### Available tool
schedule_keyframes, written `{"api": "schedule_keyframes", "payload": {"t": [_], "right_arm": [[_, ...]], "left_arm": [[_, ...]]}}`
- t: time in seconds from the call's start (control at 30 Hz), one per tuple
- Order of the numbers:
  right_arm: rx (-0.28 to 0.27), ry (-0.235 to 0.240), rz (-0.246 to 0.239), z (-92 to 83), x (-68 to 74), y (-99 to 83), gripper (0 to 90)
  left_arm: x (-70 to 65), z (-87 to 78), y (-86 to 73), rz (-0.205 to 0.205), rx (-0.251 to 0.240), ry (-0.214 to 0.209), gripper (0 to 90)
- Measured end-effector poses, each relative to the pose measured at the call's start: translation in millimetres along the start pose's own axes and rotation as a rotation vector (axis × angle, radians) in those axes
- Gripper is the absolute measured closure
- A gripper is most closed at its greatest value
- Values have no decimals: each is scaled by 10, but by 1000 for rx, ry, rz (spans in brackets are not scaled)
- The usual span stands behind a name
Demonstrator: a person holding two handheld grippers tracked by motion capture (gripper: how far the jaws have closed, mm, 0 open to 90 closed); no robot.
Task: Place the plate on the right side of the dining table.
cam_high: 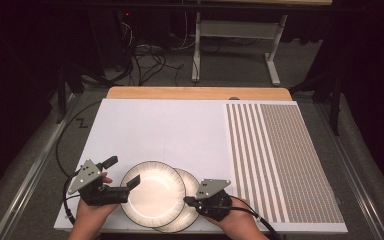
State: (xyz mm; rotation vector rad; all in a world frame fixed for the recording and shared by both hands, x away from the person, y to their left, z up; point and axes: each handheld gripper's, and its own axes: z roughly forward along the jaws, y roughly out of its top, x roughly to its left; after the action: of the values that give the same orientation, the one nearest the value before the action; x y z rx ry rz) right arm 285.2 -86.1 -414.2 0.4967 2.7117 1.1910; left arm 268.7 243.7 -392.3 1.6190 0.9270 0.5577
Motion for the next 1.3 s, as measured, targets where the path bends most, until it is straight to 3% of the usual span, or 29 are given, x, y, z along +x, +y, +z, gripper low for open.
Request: {"api": "schedule_keyframes", "payload": {"t": [0.23, 0.37, 0.5, 0.7, 0.77, 0.97, 1.17, 1.27, 1.3], "right_arm": [[2, 1, -2, -3, 13, -4, 900], [1, 1, -7, -4, 5, -1, 900], [5, -5, -6, -1, -21, -3, 900], [4, -12, -15, -7, -27, -4, 900], [6, -15, -15, -7, -28, 0, 900], [3, -16, -19, -7, -21, 4, 900], [3, -17, -24, -9, -21, 5, 900], [5, -17, -25, -11, -17, 7, 900], [5, -17, -25, -11, -18, 8, 900]], "left_arm": [[-27, 7, 16, -3, 16, -2, 7], [-24, 15, 35, -37, 24, -24, 8], [20, 37, 97, -88, 71, -32, 7], [43, 53, 146, -85, 143, -25, 7], [33, 55, 153, -74, 157, -21, 7], [39, 59, 201, -92, 176, -36, 7], [57, 76, 283, -92, 233, -43, 8], [57, 103, 312, -97, 272, -54, 8], [50, 135, 318, -102, 313, -68, 8]]}}
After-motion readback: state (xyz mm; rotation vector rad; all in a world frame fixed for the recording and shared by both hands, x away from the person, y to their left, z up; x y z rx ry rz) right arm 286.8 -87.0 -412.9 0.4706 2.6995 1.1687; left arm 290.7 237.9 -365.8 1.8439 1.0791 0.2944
